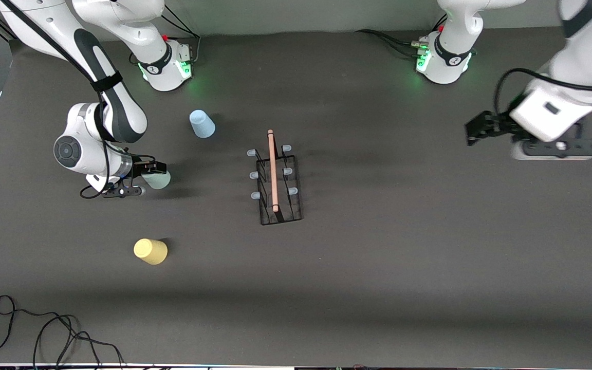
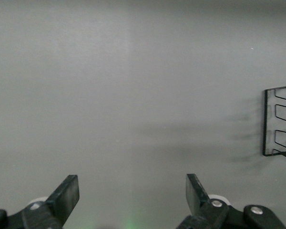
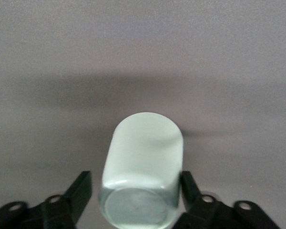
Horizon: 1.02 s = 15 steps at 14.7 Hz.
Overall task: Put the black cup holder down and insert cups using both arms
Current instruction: 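Open the left gripper while the right gripper grasps the green cup, then carry the pale green cup with the right gripper onto a holder peg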
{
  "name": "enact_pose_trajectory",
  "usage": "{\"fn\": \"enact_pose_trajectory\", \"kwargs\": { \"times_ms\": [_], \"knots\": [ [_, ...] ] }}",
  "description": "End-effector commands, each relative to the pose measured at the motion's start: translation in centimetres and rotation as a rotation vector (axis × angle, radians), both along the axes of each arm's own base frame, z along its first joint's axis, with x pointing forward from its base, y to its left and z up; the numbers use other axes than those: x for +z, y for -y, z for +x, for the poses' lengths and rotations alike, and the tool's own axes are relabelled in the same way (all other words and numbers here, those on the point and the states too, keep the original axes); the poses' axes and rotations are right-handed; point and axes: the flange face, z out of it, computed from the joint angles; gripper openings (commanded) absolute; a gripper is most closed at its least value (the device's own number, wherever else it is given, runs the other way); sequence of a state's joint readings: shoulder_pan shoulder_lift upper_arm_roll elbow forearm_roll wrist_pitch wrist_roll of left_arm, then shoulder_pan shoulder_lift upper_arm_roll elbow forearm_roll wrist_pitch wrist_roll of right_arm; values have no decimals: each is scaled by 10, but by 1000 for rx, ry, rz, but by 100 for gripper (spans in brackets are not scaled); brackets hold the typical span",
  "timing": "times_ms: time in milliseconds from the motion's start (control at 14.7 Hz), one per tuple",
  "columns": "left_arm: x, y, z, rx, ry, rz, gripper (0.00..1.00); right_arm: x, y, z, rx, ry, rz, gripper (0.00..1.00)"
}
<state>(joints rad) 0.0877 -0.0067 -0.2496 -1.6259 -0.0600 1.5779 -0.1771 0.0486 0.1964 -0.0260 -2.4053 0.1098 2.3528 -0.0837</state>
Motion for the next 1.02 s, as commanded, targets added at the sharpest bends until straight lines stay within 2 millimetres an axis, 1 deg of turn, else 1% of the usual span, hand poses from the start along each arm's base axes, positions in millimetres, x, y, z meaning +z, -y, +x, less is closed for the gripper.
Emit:
{"fn": "enact_pose_trajectory", "kwargs": {
  "times_ms": [0, 68, 136, 271, 407, 475, 543, 611, 679, 746, 814, 882, 950],
  "knots": [
    [6, -42, -3, -16, 11, -6, 100, 21, -3, 16, -11, 24, -2, 35],
    [7, -52, -1, -16, 18, -4, 100, 36, -5, 26, -5, 6, 4, 27],
    [9, -64, 0, -6, 25, 6, 100, 58, -6, 41, 0, -18, 11, 23],
    [10, -80, 2, -27, 35, 11, 100, 103, -10, 64, 14, -72, 23, 22],
    [11, -93, 5, -22, 45, 18, 100, 142, -20, 81, 2, -77, 35, 22],
    [12, -96, 6, -17, 50, 20, 100, 159, -36, 87, 1, -77, 29, 22],
    [13, -97, 7, -17, 51, 26, 100, 173, -64, 91, 3, -68, 15, 22],
    [13, -95, 7, -24, 53, 40, 100, 181, -91, 92, -18, -54, -3, 22],
    [13, -92, 7, -33, 51, 56, 100, 185, -124, 90, -38, -45, -23, 22],
    [12, -86, 8, -43, 51, 58, 100, 191, -163, 85, -45, -31, -40, 22],
    [12, -81, 8, -53, 50, 58, 100, 191, -202, 78, -50, -26, -60, 22],
    [10, -80, 8, -54, 47, 60, 100, 190, -235, 71, -62, -23, -76, 22],
    [11, -77, 8, -59, 49, 60, 100, 186, -261, 61, -47, -26, -87, 22]
  ]
}}
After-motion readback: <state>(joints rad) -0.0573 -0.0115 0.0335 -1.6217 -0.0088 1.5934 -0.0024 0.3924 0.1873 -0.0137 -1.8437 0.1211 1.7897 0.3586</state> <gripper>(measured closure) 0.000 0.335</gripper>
